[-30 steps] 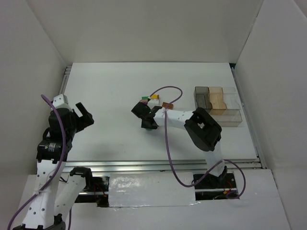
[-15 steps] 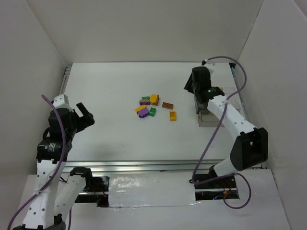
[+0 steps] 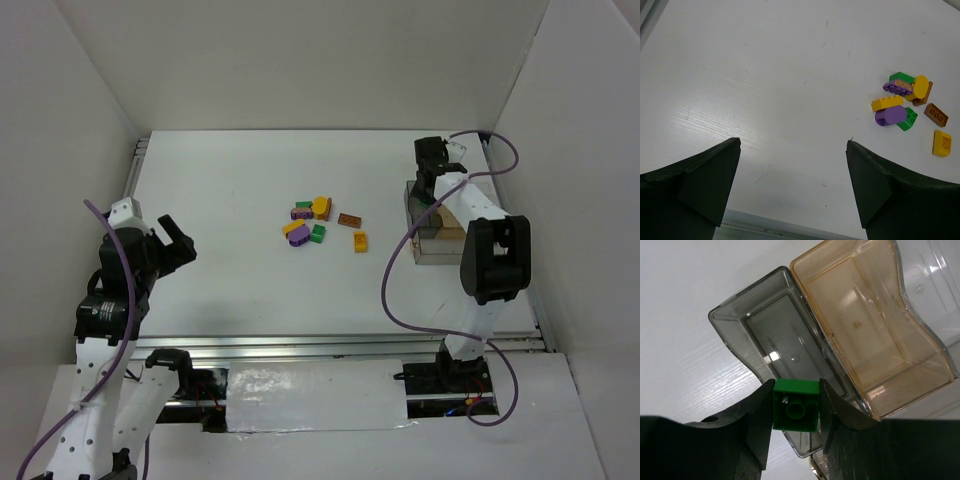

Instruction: Sort the legos into containers by color

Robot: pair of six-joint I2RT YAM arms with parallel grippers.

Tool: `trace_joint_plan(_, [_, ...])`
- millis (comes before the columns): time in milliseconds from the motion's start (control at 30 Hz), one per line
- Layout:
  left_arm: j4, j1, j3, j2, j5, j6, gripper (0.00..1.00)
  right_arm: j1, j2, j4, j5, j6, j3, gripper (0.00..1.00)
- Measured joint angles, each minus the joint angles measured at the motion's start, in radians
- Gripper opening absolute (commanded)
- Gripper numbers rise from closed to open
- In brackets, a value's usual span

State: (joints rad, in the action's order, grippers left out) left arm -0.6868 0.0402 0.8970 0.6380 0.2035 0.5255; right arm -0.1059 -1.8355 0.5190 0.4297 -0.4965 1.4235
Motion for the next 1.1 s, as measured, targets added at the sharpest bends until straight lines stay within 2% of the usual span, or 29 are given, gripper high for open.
trace_joint_plan(33, [0.000, 0.001, 0.000, 0.000, 0.000, 0.000, 0.99, 0.004, 0.000, 0.002, 0.000, 0.000, 0.000, 0.17])
trace_joint_plan(67, [0.000, 0.002, 0.000, 0.000, 0.000, 0.000, 0.99, 0.005, 0.000, 0.001, 0.001, 0.000, 0.000, 0.42])
trace_joint_plan(100, [0.000, 0.003, 0.000, 0.000, 0.000, 0.000, 0.99, 0.005, 0.000, 0.002, 0.000, 0.000, 0.000, 0.57])
trace_joint_plan(167, [0.000, 0.006, 0.000, 0.000, 0.000, 0.000, 1.00, 0.004, 0.000, 0.005, 0.001, -0.003, 0.000, 0.67])
trace_joint_plan(300, [0.000, 0.015, 0.000, 0.000, -0.005, -0.001, 0.99, 0.004, -0.004, 0.025, 0.001, -0.003, 0.010, 0.72])
trace_joint_plan(500, [0.000, 0.021, 0.000, 0.000, -0.008, -0.001, 0.99, -0.027, 0.012, 0.021, -0.014, 0.017, 0.005, 0.72])
trace_joint_plan(567, [0.000, 0.022, 0.000, 0.000, -0.008, -0.001, 1.00, -0.089, 0.041, 0.001, -0.054, 0.059, -0.009, 0.73])
trace_joint_plan(667, [0.000, 0.022, 0.000, 0.000, -0.008, -0.001, 1.00, -0.251, 0.079, -0.044, -0.190, 0.157, -0.008, 0.74])
trace_joint_plan(800, [0.000, 0.023, 0.000, 0.000, -0.008, -0.001, 1.00, -0.437, 0.050, -0.071, -0.364, 0.254, 0.043, 0.77])
trace_joint_plan(900, [0.000, 0.025, 0.000, 0.000, -0.008, -0.001, 1.00, -0.455, -0.036, -0.056, -0.349, 0.206, 0.135, 0.77])
trace_joint_plan(1100, [0.000, 0.028, 0.000, 0.002, -0.008, -0.001, 1.00, -0.449, -0.090, -0.039, -0.251, 0.036, 0.133, 0.75])
